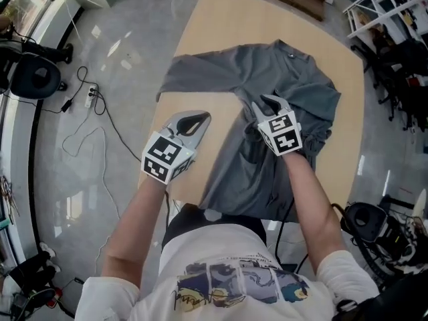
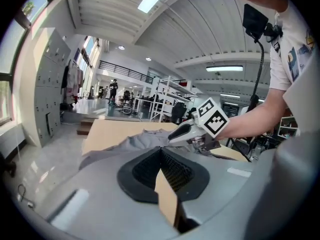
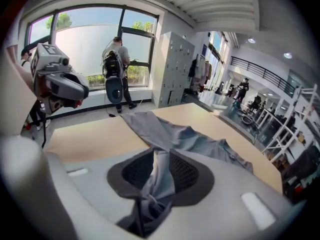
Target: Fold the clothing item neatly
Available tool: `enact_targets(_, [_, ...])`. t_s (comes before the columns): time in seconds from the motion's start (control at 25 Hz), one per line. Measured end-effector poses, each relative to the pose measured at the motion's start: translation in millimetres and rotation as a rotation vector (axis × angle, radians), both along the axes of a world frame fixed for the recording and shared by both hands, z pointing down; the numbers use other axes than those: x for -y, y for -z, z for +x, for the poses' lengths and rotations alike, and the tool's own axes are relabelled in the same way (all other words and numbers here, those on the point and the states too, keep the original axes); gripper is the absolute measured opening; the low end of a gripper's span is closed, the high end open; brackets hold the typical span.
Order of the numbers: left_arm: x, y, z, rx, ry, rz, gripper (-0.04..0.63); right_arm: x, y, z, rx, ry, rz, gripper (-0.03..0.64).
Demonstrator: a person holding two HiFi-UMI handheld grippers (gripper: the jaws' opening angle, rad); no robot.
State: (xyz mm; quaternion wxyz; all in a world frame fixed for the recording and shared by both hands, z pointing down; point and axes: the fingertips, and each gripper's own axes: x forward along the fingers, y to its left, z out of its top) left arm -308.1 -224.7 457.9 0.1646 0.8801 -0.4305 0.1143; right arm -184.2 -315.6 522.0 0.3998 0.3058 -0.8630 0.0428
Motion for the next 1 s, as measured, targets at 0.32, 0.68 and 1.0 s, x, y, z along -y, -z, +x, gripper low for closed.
enact_targets(0.32, [-5, -56, -148, 0.064, 0.247, -0.056, 0.006, -41, -6, -119, -0.021, 0.198, -0.013, 0.087])
enact_targets(0.68, [0, -164, -245, 0.077, 0.347, -0.229, 0.063, -81, -16, -175, -0.045, 0.285, -0.05, 0.087])
enact_targets(1.0, [35, -225, -234, 0.076, 0.257, -0.29, 0.132, -86, -26, -157, -0.085, 0.261, -0.06, 0.087])
